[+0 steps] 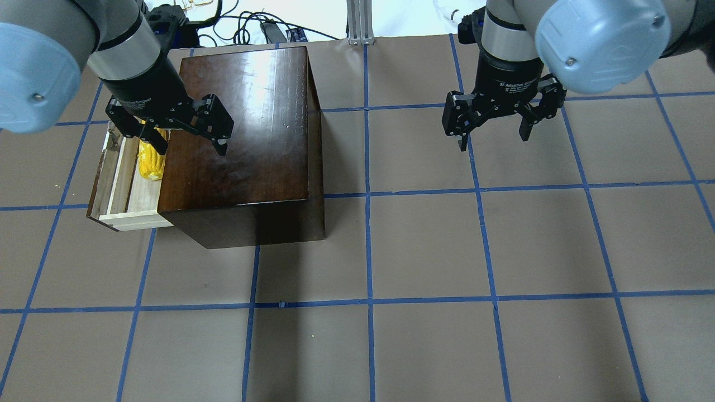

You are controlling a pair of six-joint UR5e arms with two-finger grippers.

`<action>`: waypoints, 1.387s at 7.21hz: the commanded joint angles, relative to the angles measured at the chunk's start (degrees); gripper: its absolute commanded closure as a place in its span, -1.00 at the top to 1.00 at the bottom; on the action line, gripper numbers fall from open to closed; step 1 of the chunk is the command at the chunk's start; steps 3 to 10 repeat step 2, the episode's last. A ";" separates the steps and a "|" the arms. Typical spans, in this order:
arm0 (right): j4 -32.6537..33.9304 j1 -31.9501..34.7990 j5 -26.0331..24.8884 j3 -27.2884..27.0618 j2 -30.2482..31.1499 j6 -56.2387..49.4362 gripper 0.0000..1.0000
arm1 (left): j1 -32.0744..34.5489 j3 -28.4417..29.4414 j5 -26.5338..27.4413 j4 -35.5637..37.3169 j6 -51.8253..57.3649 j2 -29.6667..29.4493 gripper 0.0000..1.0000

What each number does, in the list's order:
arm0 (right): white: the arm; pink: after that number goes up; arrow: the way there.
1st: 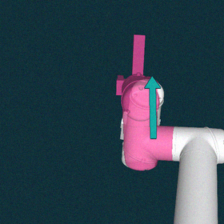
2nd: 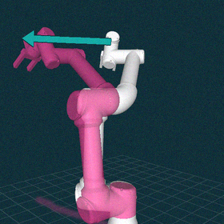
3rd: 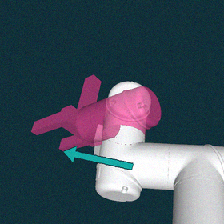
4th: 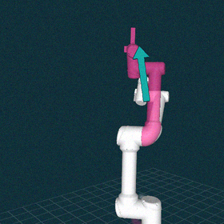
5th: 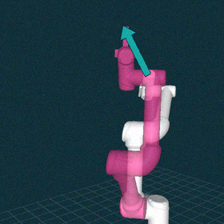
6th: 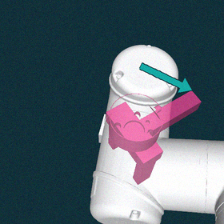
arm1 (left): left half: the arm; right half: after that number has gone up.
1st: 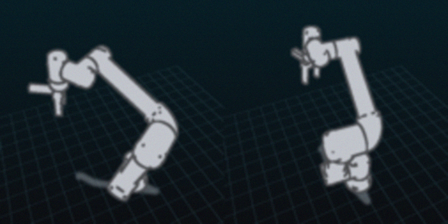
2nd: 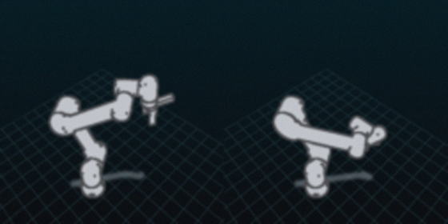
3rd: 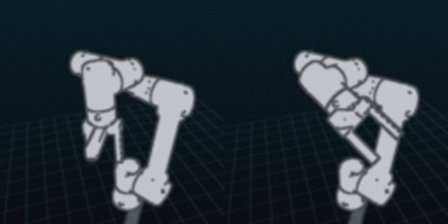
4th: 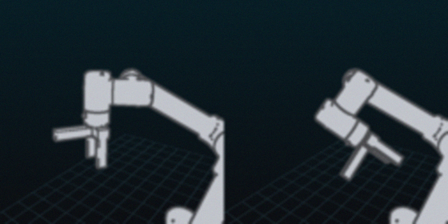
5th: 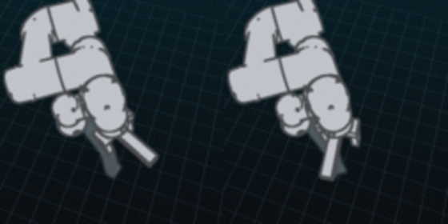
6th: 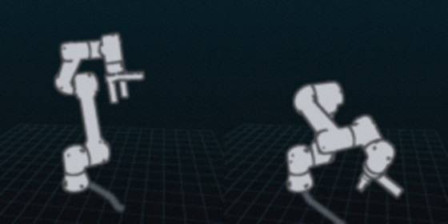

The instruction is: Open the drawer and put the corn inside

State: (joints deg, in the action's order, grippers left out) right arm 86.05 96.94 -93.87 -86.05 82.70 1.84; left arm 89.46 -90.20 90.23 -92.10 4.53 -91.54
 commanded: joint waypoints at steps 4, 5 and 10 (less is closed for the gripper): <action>0.00 0.00 0.00 0.00 0.00 0.00 1.00 | 0.01 -0.06 -0.14 0.34 0.12 -0.22 1.00; 0.00 0.00 0.00 0.00 0.00 0.00 1.00 | 0.01 -0.06 -0.14 0.34 0.12 -0.22 1.00; 0.00 0.00 0.00 0.00 0.00 0.00 1.00 | 0.01 -0.06 -0.14 0.34 0.12 -0.22 1.00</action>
